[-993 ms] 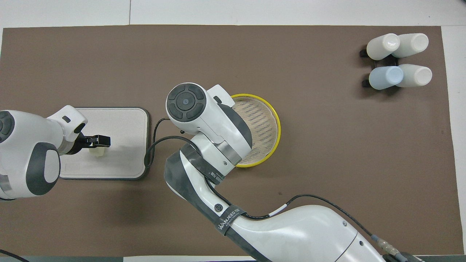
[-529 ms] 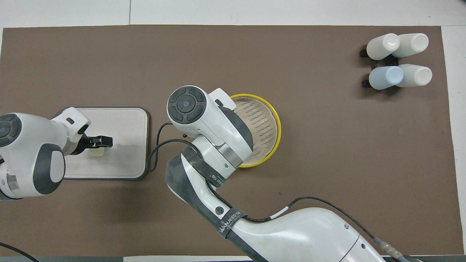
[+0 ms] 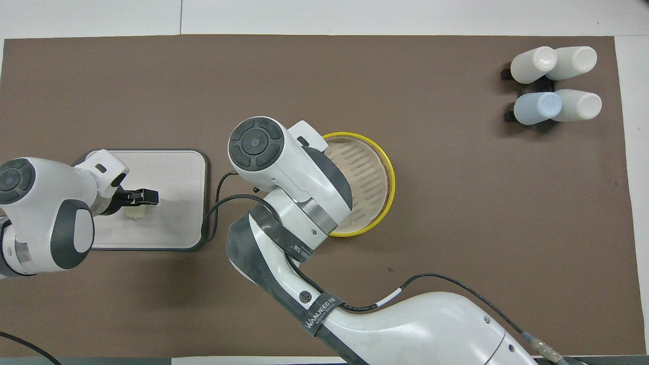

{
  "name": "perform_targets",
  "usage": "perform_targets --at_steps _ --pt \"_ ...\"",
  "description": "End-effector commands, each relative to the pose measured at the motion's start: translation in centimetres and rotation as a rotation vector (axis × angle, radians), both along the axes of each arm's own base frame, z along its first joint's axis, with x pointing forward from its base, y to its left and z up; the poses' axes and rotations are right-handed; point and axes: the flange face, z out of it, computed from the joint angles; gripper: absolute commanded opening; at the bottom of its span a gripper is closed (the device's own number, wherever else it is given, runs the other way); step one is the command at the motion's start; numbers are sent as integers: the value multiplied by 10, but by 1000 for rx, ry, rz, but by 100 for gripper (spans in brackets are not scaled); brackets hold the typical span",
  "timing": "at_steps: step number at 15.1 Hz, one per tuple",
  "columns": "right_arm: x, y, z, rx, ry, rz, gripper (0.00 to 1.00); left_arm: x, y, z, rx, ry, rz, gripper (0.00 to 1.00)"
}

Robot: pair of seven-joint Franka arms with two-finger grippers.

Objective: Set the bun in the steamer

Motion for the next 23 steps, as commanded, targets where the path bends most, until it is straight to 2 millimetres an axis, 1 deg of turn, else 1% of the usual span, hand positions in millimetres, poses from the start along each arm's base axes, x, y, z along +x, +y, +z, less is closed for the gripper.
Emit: perform_targets --at_steps 1,2,3,4,5,6,8,9,10,12,13,14,15,16,17,18,19,21,22,23 --pt "4 -25 55 61 -17 4 0 -4 -1 -4 5 14 1 90" --pt "8 -36 72 80 -34 5 0 -4 -1 -3 5 23 1 89" --pt "13 -49 81 80 -48 16 0 -4 -1 -3 5 25 4 84" --pt "22 -73 87 66 -40 30 0 -4 -1 -2 6 25 6 71" --pt "30 -91 88 48 -22 50 0 -4 -1 -2 6 25 6 61" --pt "37 -112 94 42 -15 64 0 -4 0 -2 6 25 9 50" --pt "50 -151 106 35 -4 77 0 -5 -1 -3 6 32 8 32" --pt "54 -167 113 37 -8 89 0 -1 -1 0 5 34 6 31" --pt "60 -183 114 36 -1 95 0 4 -2 7 5 40 6 31" --pt "68 -205 110 33 17 78 0 19 -6 29 5 48 26 31" --pt "69 -211 108 29 22 93 0 30 -12 43 7 62 61 31" --pt "70 -216 109 28 23 106 0 38 -29 54 7 72 69 32" --pt "73 -225 108 27 30 100 0 47 -51 70 9 76 91 32" --pt "74 -230 105 26 36 94 0 53 -74 85 13 83 118 32" --pt "74 -231 103 25 39 93 0 58 -101 100 19 97 138 32" --pt "74 -231 103 25 39 93 0 62 -135 113 20 112 155 34" --pt "75 -232 103 25 39 92 0 64 -163 125 20 114 172 34" --pt "76 -236 103 26 39 115 0 64 -220 145 13 95 206 34" --pt "78 -243 103 27 39 120 0 54 -254 148 0 88 219 34" --pt "80 -249 103 27 41 120 0 45 -279 148 -9 85 234 34"
